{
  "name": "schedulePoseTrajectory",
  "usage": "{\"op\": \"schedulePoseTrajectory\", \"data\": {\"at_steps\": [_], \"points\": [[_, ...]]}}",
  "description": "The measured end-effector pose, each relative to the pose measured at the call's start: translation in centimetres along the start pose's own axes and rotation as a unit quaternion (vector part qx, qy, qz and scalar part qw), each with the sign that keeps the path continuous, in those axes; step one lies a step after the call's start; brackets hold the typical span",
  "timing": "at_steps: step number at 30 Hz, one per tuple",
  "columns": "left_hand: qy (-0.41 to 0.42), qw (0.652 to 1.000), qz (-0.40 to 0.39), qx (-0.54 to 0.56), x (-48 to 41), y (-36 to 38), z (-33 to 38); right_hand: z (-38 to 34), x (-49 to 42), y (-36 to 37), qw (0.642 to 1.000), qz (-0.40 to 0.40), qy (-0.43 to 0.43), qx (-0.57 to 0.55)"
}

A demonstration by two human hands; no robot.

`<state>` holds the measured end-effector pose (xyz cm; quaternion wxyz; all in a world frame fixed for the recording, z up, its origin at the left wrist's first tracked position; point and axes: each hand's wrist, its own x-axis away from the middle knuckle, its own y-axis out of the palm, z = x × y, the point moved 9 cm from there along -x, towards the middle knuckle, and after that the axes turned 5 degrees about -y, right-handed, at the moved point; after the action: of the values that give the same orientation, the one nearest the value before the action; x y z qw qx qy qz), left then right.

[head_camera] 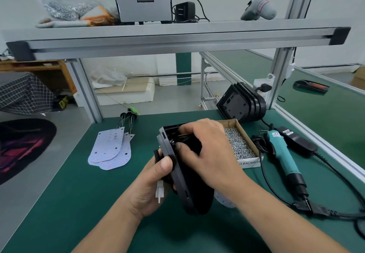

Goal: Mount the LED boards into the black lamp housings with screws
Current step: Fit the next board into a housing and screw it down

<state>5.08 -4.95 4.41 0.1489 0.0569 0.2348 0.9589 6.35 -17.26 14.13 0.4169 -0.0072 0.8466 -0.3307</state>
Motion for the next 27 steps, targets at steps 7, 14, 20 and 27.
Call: {"op": "schedulePoseTrajectory", "data": {"at_steps": [7, 14, 20, 27], "points": [[-0.019, 1.000, -0.016, 0.007, -0.1, -0.1, 0.0, 0.3, -0.5, 1.1, 0.997, -0.076, 0.003, -0.023], [-0.018, 0.999, -0.030, -0.003, -0.1, 0.1, 0.3, 0.2, -0.4, 0.0, 0.999, -0.033, 0.003, -0.012], [0.000, 0.999, -0.033, -0.017, -0.1, 0.1, 1.0, -0.2, -0.5, 0.5, 0.997, -0.073, 0.000, -0.005], [-0.007, 0.998, -0.055, -0.010, -0.2, 0.2, 1.2, 0.1, -0.3, -0.2, 0.998, -0.050, 0.020, -0.036]]}}
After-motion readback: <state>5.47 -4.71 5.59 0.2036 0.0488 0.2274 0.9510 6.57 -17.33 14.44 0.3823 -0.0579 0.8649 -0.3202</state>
